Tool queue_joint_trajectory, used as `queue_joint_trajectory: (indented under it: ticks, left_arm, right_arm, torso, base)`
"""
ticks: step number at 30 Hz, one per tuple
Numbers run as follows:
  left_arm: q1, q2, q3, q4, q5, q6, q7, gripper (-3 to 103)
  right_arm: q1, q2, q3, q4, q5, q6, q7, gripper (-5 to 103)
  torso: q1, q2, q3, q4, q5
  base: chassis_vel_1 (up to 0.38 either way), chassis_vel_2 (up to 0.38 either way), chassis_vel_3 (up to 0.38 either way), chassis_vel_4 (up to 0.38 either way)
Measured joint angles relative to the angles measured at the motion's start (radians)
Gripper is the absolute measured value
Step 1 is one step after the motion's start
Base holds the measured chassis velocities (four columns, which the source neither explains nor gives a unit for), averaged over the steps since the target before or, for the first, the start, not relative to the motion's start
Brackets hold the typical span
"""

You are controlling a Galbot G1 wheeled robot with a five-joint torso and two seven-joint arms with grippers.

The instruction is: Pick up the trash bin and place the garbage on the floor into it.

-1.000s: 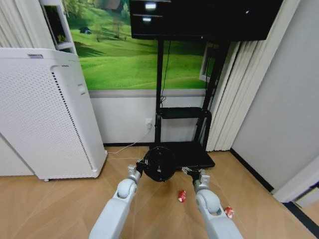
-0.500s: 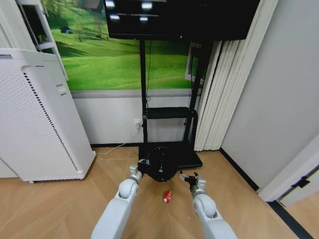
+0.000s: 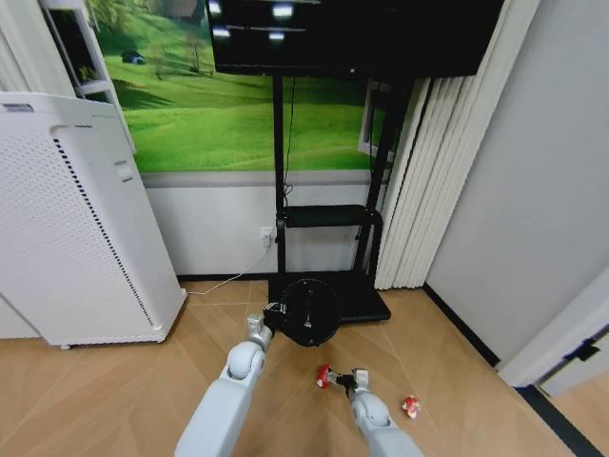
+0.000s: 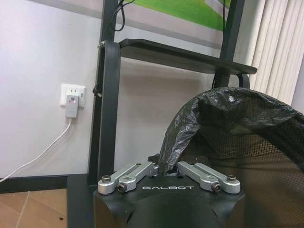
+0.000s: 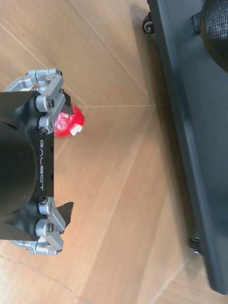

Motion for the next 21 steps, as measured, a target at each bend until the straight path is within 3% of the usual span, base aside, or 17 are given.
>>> queue_joint_trajectory:
  ticks: [9,21]
  left_arm:
    - [0.023,-0.007,-0.015,-0.016,0.015,0.000,0.000,3]
    - [0.044,-0.002,-0.033,-0.042,0.014,-0.001,0.000,3]
  right_arm:
    - [0.028,0.063,-0.031,-0.022,0.035,-0.043,0.031,100]
    - [0.108,0.112,-0.038,-0.215,-0.032,0.007,0.014,100]
  torso:
    - [0.000,0.000,0.000,0.0001,0.0000]
    - [0.000,0.000,0.000,0.0001,0.0001]
  base:
    - [0.000,0.000,0.000,0.000]
    - [0.000,0.000,0.000,0.000]
